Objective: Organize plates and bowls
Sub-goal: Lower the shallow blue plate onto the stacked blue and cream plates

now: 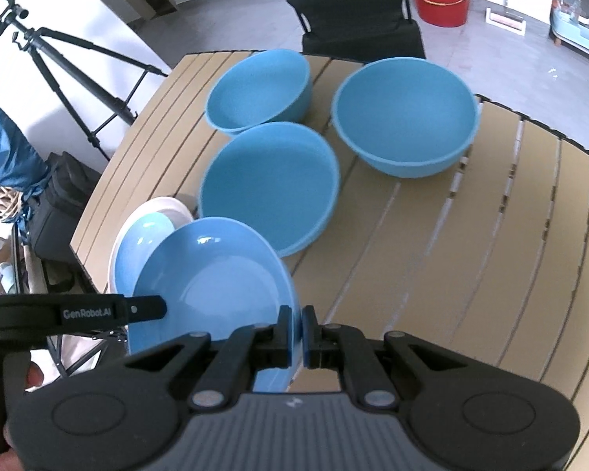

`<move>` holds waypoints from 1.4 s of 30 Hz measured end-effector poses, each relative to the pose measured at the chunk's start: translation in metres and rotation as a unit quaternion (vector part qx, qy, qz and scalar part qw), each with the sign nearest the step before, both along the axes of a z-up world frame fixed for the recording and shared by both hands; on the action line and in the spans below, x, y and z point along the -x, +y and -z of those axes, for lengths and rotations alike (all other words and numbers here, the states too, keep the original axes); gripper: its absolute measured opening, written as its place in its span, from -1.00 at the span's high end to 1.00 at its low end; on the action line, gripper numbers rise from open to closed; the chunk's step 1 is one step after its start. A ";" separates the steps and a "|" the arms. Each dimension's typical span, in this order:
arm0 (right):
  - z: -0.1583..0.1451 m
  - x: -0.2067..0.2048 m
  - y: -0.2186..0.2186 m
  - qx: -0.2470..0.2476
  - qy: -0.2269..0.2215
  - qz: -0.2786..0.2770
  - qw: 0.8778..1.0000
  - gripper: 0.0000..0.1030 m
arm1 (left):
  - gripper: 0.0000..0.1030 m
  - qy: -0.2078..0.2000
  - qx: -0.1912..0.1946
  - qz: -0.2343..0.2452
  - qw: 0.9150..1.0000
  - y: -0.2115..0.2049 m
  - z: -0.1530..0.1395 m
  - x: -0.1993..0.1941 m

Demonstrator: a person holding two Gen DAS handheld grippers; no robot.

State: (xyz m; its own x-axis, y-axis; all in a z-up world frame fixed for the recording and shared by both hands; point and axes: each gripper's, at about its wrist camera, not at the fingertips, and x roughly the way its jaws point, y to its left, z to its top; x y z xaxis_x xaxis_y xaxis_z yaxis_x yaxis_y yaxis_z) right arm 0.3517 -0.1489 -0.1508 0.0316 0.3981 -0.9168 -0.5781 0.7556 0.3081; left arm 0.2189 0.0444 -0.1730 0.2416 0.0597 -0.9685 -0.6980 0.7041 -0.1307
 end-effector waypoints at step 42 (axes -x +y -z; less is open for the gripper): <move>0.051 0.057 0.155 0.023 0.006 -0.009 1.000 0.91 | 0.76 0.016 -0.013 0.010 1.000 0.152 0.042 0.045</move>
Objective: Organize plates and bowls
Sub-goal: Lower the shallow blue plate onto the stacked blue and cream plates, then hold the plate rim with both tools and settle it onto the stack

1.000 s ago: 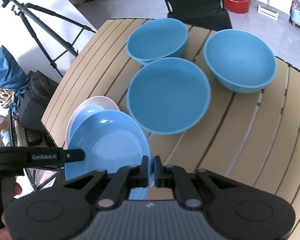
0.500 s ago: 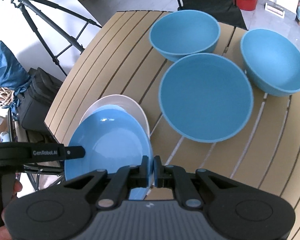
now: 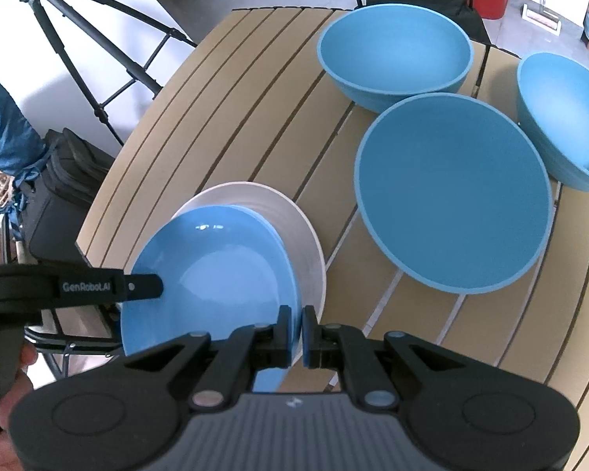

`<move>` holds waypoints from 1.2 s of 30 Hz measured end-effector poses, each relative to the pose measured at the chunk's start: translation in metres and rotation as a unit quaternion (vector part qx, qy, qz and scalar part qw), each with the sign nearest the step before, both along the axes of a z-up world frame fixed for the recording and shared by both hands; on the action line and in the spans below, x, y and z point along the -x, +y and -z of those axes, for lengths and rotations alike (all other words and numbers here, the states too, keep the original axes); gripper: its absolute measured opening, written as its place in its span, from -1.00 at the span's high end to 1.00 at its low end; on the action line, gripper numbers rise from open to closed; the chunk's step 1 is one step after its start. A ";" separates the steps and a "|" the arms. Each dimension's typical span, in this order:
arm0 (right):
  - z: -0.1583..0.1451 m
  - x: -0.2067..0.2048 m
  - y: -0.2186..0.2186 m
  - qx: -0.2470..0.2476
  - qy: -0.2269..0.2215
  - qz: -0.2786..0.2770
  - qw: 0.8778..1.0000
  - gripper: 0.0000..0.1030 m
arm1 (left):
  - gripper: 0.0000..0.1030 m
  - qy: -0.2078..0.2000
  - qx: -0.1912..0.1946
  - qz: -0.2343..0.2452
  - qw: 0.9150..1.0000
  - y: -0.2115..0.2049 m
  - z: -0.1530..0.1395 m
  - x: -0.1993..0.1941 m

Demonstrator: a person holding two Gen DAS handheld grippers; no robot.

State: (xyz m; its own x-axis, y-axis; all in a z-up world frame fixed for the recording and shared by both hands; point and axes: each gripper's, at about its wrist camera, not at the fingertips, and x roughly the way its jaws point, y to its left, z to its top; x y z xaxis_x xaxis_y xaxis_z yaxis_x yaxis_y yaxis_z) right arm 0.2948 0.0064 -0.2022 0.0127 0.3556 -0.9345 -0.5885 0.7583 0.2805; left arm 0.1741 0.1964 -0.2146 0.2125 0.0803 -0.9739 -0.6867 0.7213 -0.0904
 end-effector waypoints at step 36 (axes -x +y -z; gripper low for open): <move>0.038 0.019 0.043 0.043 -0.049 -0.007 0.998 0.90 | 0.76 0.002 -0.022 0.056 0.998 0.026 0.031 -0.014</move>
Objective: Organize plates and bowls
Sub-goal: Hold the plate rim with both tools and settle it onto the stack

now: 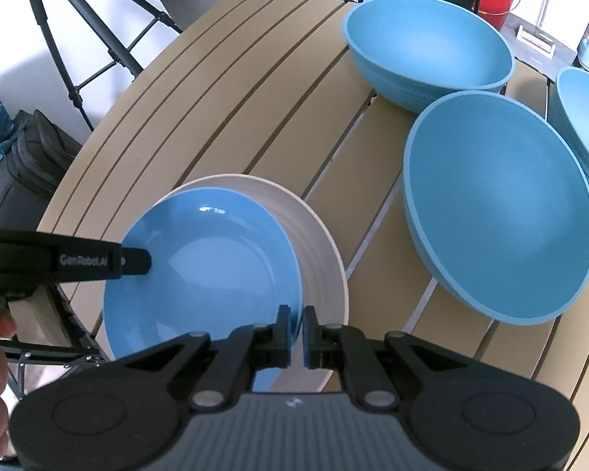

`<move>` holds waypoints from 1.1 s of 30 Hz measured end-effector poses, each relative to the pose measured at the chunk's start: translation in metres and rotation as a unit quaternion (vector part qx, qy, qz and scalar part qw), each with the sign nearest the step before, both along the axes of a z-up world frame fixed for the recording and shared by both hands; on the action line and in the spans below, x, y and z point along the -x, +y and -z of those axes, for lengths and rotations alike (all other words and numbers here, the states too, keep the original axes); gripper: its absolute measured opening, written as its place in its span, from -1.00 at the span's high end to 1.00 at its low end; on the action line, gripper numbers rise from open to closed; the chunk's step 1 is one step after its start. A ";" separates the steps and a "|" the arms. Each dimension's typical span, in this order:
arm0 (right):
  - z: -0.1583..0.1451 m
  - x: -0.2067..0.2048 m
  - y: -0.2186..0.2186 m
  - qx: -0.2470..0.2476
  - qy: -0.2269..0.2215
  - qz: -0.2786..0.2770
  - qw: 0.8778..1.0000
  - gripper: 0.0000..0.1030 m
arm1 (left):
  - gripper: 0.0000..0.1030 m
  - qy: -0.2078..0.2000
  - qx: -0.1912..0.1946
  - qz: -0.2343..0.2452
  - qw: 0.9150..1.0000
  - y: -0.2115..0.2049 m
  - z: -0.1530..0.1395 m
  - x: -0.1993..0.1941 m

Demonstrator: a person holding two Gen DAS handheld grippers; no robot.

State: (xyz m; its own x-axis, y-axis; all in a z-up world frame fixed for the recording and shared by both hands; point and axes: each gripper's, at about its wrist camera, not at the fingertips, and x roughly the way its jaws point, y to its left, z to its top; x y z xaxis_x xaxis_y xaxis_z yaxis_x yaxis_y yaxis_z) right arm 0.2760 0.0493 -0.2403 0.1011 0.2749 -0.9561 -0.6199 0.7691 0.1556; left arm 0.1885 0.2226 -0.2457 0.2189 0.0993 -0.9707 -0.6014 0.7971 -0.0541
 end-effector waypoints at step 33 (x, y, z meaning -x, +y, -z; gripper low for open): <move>0.002 0.002 0.007 0.021 -0.006 -0.001 1.000 0.87 | 0.76 -0.005 0.002 0.013 1.000 -0.002 -0.002 0.004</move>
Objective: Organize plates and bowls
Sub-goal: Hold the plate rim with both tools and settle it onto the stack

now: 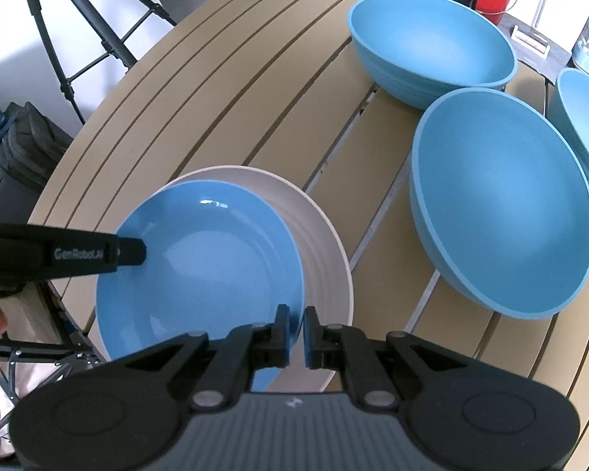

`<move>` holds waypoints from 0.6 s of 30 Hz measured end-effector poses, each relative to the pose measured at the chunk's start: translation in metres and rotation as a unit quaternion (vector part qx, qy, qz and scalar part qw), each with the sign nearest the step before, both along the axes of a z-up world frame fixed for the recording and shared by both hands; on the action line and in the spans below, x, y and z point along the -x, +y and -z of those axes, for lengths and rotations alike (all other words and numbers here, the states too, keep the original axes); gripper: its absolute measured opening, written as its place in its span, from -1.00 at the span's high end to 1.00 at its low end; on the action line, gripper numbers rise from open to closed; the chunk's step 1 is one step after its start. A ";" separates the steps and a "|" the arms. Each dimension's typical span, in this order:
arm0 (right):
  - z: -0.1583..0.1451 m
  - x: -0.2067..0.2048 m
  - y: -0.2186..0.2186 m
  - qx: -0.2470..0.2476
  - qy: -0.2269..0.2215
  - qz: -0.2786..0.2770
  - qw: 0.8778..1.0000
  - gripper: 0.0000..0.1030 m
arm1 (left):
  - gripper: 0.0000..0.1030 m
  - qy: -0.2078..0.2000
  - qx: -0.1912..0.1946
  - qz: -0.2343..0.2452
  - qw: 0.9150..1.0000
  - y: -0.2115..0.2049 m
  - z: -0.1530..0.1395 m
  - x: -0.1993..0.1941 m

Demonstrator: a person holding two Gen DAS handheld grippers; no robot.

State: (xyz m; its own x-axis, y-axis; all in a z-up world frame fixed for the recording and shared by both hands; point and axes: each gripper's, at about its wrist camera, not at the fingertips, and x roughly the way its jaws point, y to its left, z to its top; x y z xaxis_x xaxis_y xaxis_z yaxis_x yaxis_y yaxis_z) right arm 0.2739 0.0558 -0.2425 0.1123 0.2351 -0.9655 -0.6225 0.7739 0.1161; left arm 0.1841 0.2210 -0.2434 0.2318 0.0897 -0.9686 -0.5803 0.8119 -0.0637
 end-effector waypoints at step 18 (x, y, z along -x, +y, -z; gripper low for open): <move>0.000 -0.003 -0.006 -0.007 0.000 0.017 1.000 0.87 | 0.76 -0.007 0.012 0.015 1.000 0.001 -0.001 -0.001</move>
